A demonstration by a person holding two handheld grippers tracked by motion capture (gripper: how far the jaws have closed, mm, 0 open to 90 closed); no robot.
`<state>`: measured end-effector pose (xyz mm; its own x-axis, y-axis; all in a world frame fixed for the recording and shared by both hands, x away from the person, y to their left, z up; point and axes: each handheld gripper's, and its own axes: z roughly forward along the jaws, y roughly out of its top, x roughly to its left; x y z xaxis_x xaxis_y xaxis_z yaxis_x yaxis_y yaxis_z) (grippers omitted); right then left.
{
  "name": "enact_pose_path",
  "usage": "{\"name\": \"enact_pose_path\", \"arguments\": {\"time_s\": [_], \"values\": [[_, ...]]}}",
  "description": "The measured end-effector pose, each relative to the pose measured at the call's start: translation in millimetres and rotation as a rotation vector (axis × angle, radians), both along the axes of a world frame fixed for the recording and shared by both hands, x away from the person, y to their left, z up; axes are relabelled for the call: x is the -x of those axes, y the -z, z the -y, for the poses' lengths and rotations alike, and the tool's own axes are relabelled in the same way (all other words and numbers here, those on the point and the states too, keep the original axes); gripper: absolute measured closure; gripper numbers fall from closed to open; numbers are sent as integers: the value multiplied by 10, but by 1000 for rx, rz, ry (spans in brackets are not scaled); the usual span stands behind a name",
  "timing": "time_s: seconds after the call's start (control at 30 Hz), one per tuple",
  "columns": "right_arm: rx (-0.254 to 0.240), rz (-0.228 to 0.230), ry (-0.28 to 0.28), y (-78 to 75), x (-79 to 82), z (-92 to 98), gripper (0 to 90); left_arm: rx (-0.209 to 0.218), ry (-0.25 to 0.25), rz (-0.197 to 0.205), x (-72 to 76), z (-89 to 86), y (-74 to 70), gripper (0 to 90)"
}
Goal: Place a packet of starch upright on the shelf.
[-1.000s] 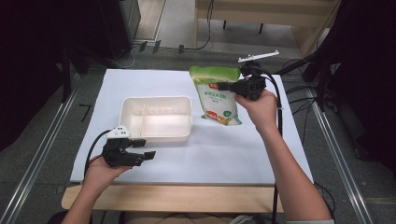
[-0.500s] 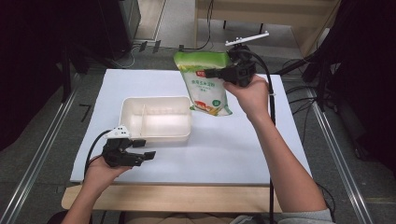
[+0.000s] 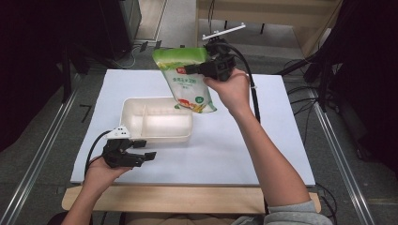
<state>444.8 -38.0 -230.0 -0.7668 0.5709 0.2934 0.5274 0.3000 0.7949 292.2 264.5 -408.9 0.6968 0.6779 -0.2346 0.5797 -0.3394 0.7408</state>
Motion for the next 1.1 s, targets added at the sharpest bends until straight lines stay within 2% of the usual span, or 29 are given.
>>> {"name": "enact_pose_path", "arguments": {"time_s": [0.23, 0.67, 0.8, 0.83, 0.9, 1.1], "values": [[20, -15, -29, 24, -53, -322, 900, 3, 2, 0, 0, -4, 3, 337], [37, -33, -63, 157, -118, -756, 900, 7, 8, -1, 3, -7, -5, 337], [44, -37, -76, 223, -110, -895, 900, 12, 8, -1, 7, -1, -3, 337], [61, -27, -78, 266, -97, -973, 900, 12, 8, -1, 6, -3, -3, 337], [65, -26, -80, 285, -98, -997, 900, 12, 7, 0, 5, -6, -3, 337], [79, -43, -81, 517, -104, -1127, 900, 8, 10, 2, 5, -9, -6, 337]]}}
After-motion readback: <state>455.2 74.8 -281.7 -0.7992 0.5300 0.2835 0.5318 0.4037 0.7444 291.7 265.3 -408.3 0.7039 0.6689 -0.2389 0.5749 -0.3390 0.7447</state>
